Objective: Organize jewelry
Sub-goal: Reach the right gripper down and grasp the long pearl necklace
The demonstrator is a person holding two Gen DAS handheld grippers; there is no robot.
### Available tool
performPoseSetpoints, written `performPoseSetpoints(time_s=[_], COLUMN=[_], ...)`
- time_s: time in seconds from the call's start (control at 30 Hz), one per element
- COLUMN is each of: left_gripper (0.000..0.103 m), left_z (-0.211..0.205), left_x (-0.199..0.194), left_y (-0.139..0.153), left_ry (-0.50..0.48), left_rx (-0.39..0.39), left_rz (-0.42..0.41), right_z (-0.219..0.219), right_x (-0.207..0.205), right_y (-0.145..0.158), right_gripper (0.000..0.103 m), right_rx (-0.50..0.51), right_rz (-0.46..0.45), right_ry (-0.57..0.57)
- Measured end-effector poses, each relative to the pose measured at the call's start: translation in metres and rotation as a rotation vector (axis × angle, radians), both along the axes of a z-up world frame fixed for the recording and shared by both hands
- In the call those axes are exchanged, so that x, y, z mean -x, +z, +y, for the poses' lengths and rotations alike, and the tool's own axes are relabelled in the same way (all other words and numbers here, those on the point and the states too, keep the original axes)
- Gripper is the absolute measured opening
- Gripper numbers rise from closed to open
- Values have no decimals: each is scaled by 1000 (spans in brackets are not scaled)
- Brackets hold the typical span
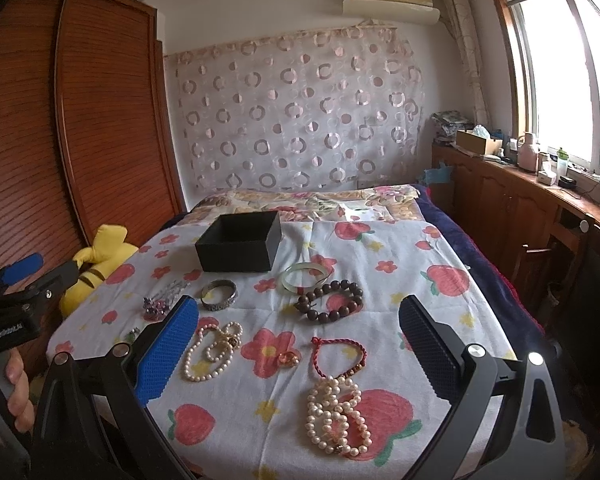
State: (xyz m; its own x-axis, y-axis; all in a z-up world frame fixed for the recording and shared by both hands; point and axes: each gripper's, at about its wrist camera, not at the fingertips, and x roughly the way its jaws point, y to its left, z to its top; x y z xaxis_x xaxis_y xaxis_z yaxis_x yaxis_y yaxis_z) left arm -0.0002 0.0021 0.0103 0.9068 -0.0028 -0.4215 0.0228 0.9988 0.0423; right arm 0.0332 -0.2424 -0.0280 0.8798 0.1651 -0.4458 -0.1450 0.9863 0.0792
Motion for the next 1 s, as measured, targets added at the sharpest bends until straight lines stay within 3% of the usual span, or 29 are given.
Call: performPoseSetpoints(time_s=[0.03, 0.2, 0.43, 0.5, 0.83, 1.0], left_gripper=[97, 97, 97, 97, 97, 97], left_z=[2, 15, 44, 53, 75, 79], left_x=[-6, -23, -44, -50, -61, -63], left_y=[-16, -38, -68, -76, -96, -104], left_ry=[3, -4, 16, 21, 33, 8], left_rx=[-2, 3, 14, 15, 26, 54], left_rz=[5, 78, 177, 203, 260, 289], right_z=[-4, -6, -15, -17, -10, -9], right_x=[1, 4, -7, -11, -35, -39], right_y=[-7, -28, -70, -82, -117, -123], right_gripper=[101, 100, 74, 72, 70, 70], right_rx=[5, 44, 116, 117, 131, 164], right_rz=[5, 51, 188, 228, 383, 398], right_ry=[7, 73, 142, 154, 203, 194])
